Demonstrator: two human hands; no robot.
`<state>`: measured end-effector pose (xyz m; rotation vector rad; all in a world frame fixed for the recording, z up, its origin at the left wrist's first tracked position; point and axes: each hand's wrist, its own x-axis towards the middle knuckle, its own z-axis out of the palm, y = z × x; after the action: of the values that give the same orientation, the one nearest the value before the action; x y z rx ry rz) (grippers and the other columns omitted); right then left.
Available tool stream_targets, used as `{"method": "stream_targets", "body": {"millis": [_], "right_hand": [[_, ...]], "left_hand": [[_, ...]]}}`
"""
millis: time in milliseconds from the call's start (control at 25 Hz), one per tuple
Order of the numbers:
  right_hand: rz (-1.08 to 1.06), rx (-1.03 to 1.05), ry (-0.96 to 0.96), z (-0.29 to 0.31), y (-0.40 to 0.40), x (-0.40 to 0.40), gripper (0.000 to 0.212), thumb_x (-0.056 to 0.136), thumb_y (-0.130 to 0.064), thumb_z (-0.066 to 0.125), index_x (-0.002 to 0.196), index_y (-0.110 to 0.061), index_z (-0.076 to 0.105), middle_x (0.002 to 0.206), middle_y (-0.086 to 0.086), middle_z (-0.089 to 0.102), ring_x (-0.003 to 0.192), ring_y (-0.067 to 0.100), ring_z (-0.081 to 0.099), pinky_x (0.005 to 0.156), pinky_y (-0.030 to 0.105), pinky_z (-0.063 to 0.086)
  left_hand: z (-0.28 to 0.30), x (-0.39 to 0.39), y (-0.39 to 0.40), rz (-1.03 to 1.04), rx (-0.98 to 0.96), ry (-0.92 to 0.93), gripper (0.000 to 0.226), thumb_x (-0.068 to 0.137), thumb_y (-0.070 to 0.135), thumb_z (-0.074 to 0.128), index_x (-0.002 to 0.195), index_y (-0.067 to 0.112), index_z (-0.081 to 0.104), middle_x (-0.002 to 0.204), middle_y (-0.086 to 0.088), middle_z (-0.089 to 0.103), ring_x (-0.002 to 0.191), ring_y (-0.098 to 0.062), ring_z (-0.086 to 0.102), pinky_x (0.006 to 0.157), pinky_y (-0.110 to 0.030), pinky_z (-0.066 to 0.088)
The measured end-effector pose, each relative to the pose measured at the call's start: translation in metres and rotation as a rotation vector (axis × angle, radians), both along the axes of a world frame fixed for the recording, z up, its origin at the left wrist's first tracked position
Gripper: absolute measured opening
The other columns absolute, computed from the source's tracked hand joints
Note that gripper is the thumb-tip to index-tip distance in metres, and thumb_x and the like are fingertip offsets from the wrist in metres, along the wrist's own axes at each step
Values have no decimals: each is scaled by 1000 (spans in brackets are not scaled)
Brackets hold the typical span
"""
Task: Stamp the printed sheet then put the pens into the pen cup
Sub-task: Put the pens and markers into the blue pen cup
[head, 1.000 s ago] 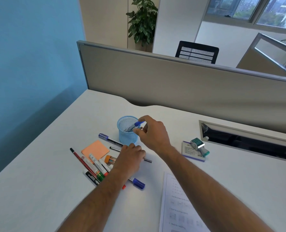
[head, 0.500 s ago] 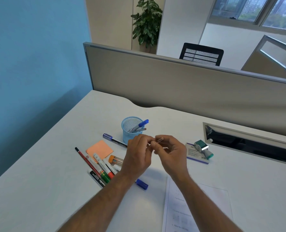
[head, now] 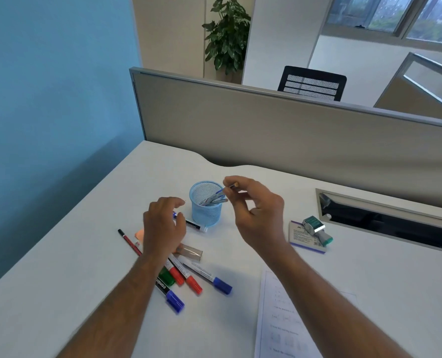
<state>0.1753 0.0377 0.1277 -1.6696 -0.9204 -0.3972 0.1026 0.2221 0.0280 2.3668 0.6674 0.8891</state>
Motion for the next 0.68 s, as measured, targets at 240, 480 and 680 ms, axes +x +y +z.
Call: {"method": "stream_targets", "body": {"millis": [240, 480, 680], "right_hand": [[-82, -445, -99, -25, 19, 15, 22, 93, -16, 61, 113, -14, 68, 95, 10, 71, 89, 26, 60, 71, 40, 54], [-150, -635, -239, -44, 25, 19, 24, 89, -22, 65, 113, -17, 67, 100, 6, 74, 83, 22, 52, 61, 30, 45], [-210, -513, -247, -58, 7, 16, 29, 82, -28, 70, 109, -17, 65, 103, -1, 73, 79, 16, 53, 63, 25, 45]], "left_hand": [[-21, 8, 25, -95, 240, 598, 41, 91, 26, 58, 127, 44, 55, 144, 10, 43, 133, -20, 31, 105, -46, 25], [-26, 17, 17, -98, 351, 643, 29, 91, 34, 58, 118, 44, 58, 143, 13, 43, 133, -18, 28, 104, -47, 20], [-23, 17, 12, -150, 498, 587, 21, 88, 30, 63, 108, 35, 58, 119, 12, 58, 118, -18, 44, 96, -43, 27]]}}
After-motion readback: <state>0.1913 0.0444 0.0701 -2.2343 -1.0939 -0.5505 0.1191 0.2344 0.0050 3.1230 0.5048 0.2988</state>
